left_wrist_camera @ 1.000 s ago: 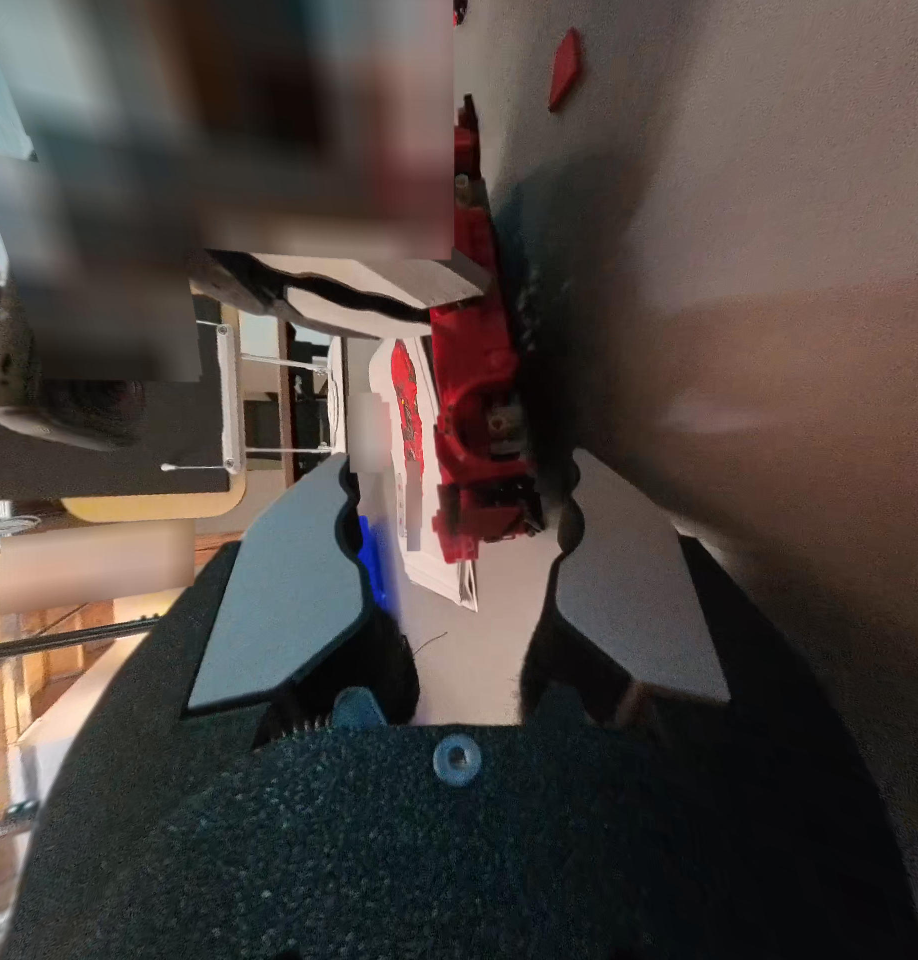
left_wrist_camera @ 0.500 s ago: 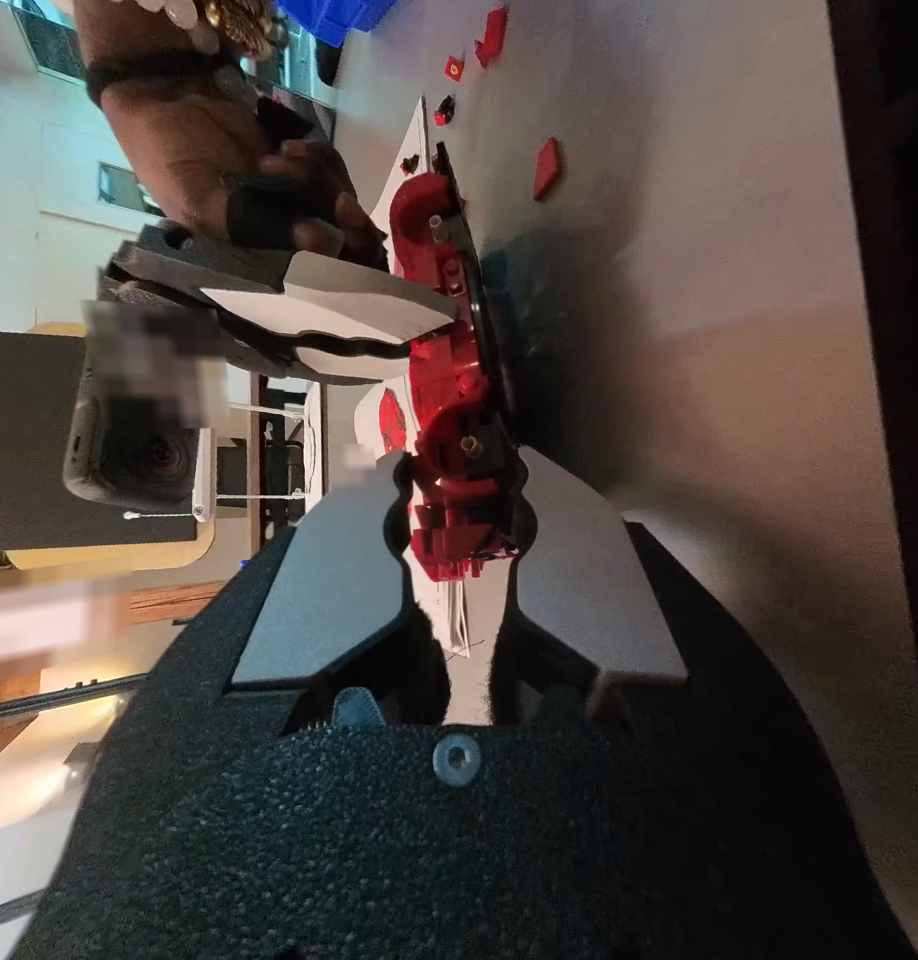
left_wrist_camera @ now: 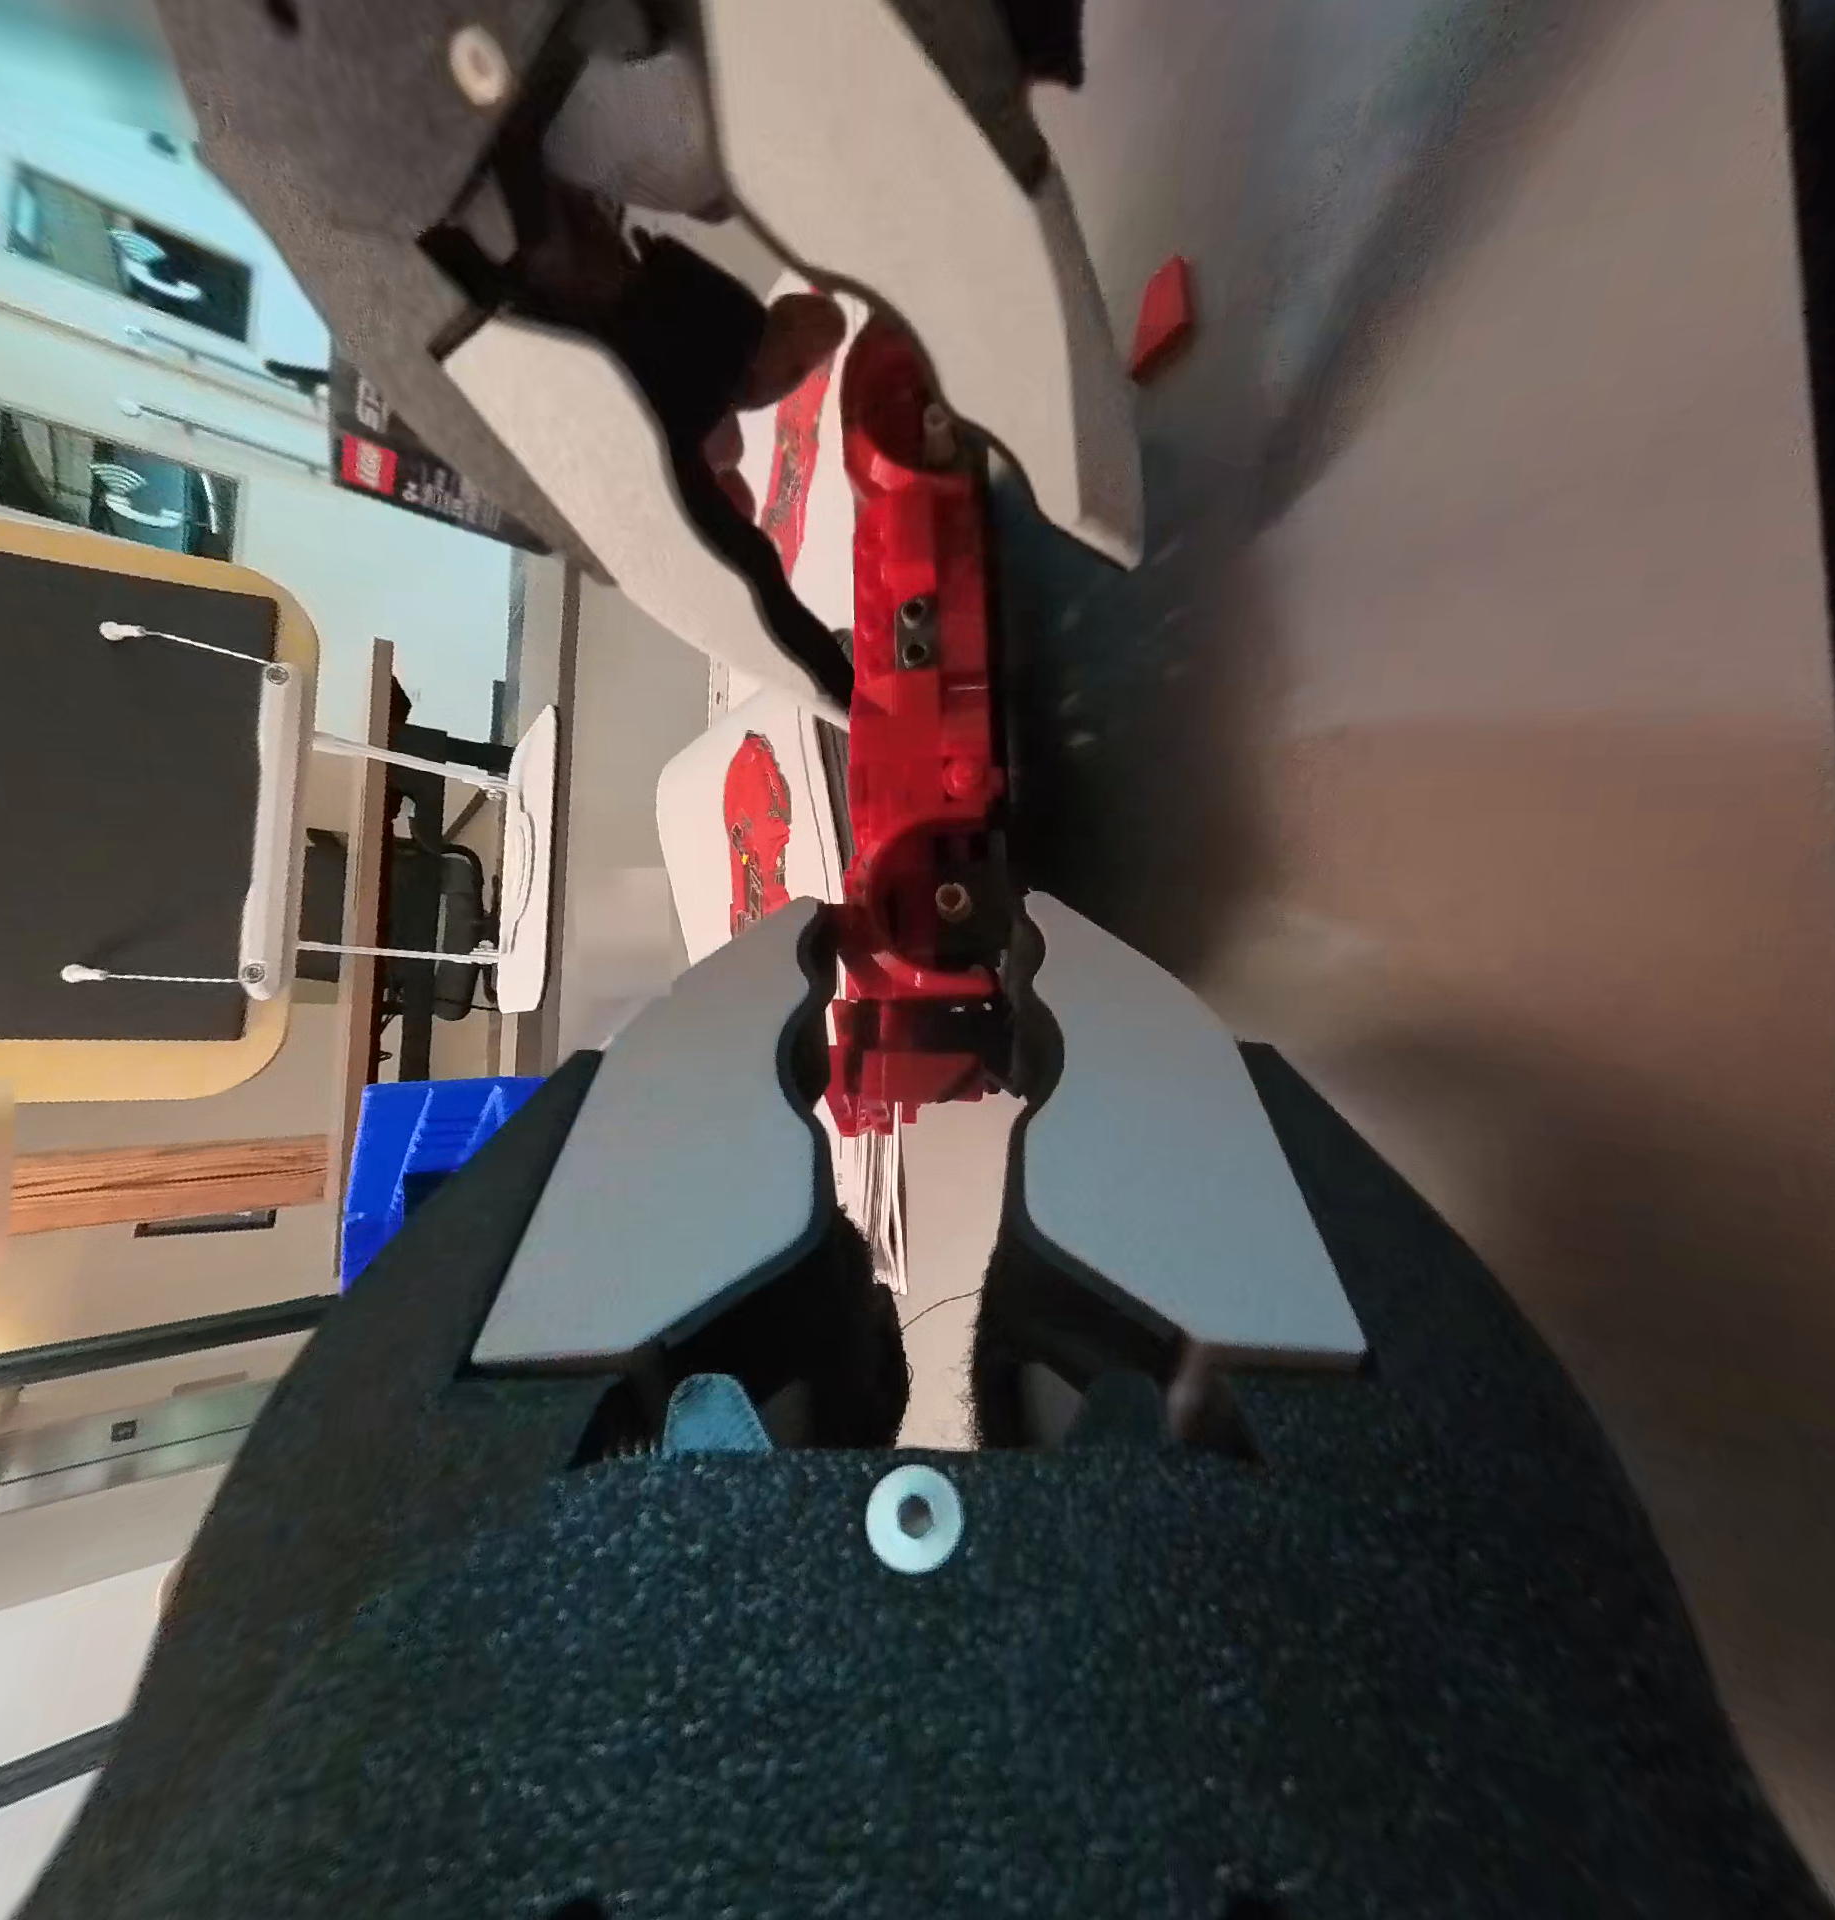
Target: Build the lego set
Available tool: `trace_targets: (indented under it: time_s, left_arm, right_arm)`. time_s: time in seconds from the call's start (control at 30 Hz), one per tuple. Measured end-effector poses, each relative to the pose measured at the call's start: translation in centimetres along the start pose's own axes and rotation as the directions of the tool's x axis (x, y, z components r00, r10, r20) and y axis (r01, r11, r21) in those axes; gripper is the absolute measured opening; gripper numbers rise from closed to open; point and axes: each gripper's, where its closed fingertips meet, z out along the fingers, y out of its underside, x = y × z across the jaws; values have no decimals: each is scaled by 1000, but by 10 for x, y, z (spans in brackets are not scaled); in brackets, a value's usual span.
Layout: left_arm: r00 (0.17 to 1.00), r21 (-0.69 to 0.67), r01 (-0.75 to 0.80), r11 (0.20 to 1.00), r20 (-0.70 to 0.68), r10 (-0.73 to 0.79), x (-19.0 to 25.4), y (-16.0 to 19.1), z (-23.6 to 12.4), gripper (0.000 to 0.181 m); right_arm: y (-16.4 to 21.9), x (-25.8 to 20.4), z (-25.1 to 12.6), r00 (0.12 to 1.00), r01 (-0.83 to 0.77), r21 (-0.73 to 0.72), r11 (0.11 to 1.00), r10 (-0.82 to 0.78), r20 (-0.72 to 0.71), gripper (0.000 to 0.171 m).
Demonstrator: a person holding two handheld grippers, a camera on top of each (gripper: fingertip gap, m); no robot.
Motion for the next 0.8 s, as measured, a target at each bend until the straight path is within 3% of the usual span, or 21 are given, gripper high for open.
trace_targets:
  time_s: [0.1,0.17,0.33,0.43,0.6,0.8]
  left_arm:
    - [1000,-2,11,1000,-9,-11,-1,1,1,31]
    - [1000,-6,5,1000,-16,-5,-2,0,1,31]
    - [997,90,70,993,29,-73,-16,-23,-11,48]
    - [983,147,178,973,-67,-170,-15,-43,-13,55]
    - [965,87,228,970,-154,-213,-11,-42,0,55]
    - [931,12,292,956,-231,-282,-2,-33,6,45]
  right_arm:
    - [2,8,4,943,193,-111,975,-215,-253,42]
    - [2,8,5,925,224,-132,966,-253,-285,32]
    - [1,0,-1,983,162,-29,986,-164,-82,29]
    - [-1,-7,-4,988,120,25,992,-122,92,28]
    - [-3,-17,-11,931,66,53,996,-80,356,28]
    - [1,-15,-11,885,36,17,999,-40,463,28]
